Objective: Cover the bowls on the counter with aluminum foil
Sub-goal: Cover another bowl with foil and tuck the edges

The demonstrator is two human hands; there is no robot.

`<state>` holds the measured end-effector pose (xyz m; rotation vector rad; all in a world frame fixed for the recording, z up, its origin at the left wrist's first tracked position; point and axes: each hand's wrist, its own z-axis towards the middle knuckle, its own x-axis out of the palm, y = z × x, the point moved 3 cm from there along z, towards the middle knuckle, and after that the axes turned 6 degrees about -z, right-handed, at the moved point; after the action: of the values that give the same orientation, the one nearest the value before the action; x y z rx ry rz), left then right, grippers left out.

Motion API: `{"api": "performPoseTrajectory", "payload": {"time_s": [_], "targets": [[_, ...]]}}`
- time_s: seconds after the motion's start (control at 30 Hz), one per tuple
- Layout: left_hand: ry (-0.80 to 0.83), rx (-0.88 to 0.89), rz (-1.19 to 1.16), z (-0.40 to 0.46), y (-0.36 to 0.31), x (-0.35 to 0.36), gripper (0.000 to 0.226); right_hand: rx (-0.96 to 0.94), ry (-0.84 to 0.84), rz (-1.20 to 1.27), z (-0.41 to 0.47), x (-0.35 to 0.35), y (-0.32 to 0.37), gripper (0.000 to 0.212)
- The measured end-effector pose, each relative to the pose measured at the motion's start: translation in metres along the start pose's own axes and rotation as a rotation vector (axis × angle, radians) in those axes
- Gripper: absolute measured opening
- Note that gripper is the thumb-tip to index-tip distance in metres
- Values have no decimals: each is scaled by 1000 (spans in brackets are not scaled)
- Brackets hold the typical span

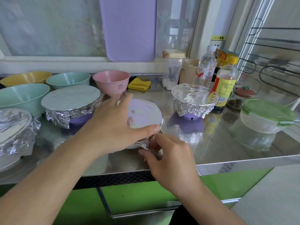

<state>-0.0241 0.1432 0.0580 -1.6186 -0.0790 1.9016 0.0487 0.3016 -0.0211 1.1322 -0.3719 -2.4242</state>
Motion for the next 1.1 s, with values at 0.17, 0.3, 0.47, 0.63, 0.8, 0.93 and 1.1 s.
{"api": "performPoseTrajectory", "payload": {"time_s": [0.17, 0.3, 0.47, 0.63, 0.8, 0.93, 1.1], "targets": [[32, 8, 82, 4, 0, 8, 113, -9, -84, -120, -2, 6, 5, 18], [49, -11, 134, 6, 3, 11, 117, 33, -90, -186, -4, 8, 9, 23], [82, -78, 117, 8, 1, 9, 124, 62, -94, -170, -5, 13, 11, 42], [110, -108, 132, 11, 1, 9, 120, 87, -134, -203, -3, 13, 11, 48], [102, -92, 150, 12, 4, 11, 124, 62, -177, -223, -1, 15, 12, 55], [95, -99, 153, 11, 3, 11, 122, 69, -201, -277, 1, 16, 13, 56], [94, -97, 171, 12, 4, 12, 131, 30, -128, -65, -9, 5, 12, 20]]}}
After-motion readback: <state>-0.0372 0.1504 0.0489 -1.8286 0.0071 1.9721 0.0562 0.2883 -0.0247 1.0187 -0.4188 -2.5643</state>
